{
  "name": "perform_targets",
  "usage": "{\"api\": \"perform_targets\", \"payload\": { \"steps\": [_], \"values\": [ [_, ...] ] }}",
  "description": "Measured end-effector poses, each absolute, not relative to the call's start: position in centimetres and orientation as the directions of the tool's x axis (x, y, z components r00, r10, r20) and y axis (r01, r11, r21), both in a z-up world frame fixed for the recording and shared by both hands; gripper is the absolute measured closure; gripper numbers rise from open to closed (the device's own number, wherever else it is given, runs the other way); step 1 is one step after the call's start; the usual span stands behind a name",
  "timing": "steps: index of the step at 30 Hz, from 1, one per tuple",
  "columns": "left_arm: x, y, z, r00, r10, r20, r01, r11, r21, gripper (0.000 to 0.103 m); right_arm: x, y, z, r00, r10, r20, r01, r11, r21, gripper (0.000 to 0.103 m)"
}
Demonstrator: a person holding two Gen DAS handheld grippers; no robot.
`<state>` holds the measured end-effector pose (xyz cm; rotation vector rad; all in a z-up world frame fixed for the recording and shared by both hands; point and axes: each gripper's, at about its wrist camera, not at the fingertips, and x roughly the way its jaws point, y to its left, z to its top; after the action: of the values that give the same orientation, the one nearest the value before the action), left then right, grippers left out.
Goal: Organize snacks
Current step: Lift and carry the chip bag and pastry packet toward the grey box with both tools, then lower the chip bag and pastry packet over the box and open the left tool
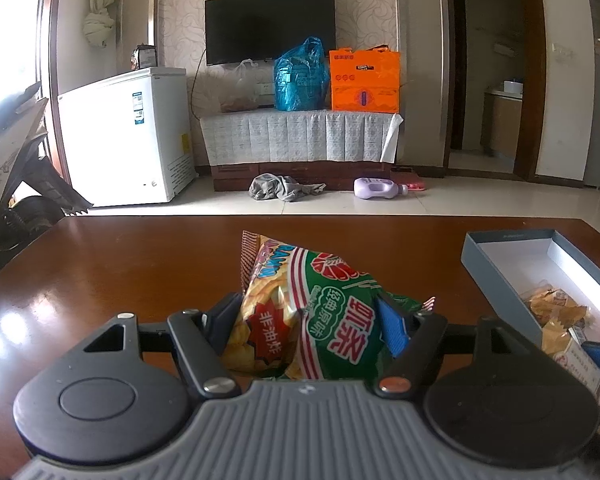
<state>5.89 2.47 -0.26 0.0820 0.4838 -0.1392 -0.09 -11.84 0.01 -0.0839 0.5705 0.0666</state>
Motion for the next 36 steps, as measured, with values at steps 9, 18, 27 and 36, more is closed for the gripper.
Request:
{"api": "perform_targets", "payload": {
  "steps": [9, 18, 27, 36],
  "values": [
    [5.5, 3.0, -0.4, 0.877, -0.136, -0.461, 0.176, 0.983, 0.046, 0.032, -0.4, -11.5, 0.0, 0.844, 0.03, -0.535, -0.075, 0.995, -0.062, 0.06],
    [5.6, 3.7, -0.3, 0.876, -0.165, -0.453, 0.205, 0.978, 0.041, 0.032, -0.7, -11.7, 0.4, 0.85, 0.013, -0.527, -0.054, 0.997, -0.063, 0.061],
    [5.8, 4.5, -0.3, 0.87, -0.197, -0.452, 0.235, 0.972, 0.029, 0.032, -1.4, -12.5, 0.5, 0.855, -0.016, -0.518, -0.025, 0.997, -0.072, 0.061],
    [6.1, 5.2, -0.3, 0.863, -0.238, -0.445, 0.278, 0.96, 0.026, 0.032, -2.1, -15.4, 0.7, 0.854, -0.07, -0.516, 0.039, 0.997, -0.071, 0.061]
  ]
}}
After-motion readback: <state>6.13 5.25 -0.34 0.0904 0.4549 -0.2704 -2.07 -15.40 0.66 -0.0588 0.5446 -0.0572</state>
